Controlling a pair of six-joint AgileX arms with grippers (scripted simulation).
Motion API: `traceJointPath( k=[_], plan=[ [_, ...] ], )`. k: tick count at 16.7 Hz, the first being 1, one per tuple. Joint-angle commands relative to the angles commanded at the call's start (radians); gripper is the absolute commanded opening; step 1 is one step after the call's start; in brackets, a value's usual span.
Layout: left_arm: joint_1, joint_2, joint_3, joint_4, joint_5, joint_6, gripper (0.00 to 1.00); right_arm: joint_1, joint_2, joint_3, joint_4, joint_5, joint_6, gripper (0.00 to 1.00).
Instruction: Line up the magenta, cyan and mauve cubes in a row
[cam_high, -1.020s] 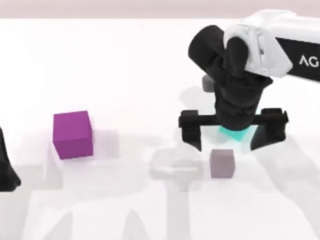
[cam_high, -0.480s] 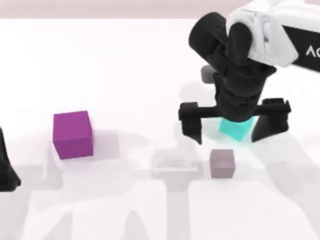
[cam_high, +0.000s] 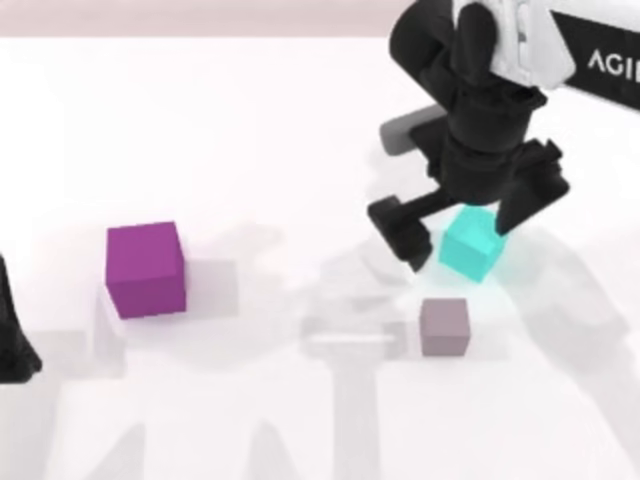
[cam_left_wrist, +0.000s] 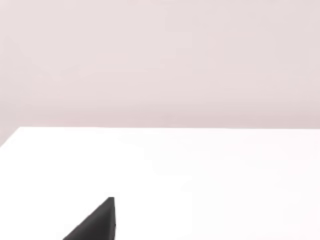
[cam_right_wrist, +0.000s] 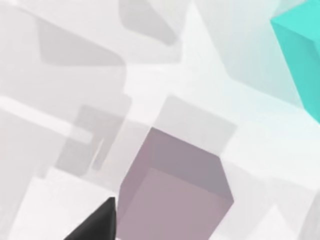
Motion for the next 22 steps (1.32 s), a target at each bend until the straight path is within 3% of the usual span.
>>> traceJointPath(
  k=[5, 9, 17, 22],
  plan=[
    [0.0, 0.0, 0.0, 0.0, 0.0, 0.0, 1.0, -0.068, 0.093, 0.123, -0.048, -0.007, -0.41, 1.0],
    [0.0, 0.0, 0.0, 0.0, 0.0, 0.0, 1.0, -0.107, 0.124, 0.187, -0.059, -0.009, -0.587, 1.0],
    [0.0, 0.0, 0.0, 0.0, 0.0, 0.0, 1.0, -0.11, 0.127, 0.178, -0.043, -0.009, -0.61, 1.0],
    [0.0, 0.0, 0.0, 0.0, 0.0, 0.0, 1.0, -0.112, 0.176, 0.043, 0.152, -0.008, -0.609, 1.0]
  ],
)
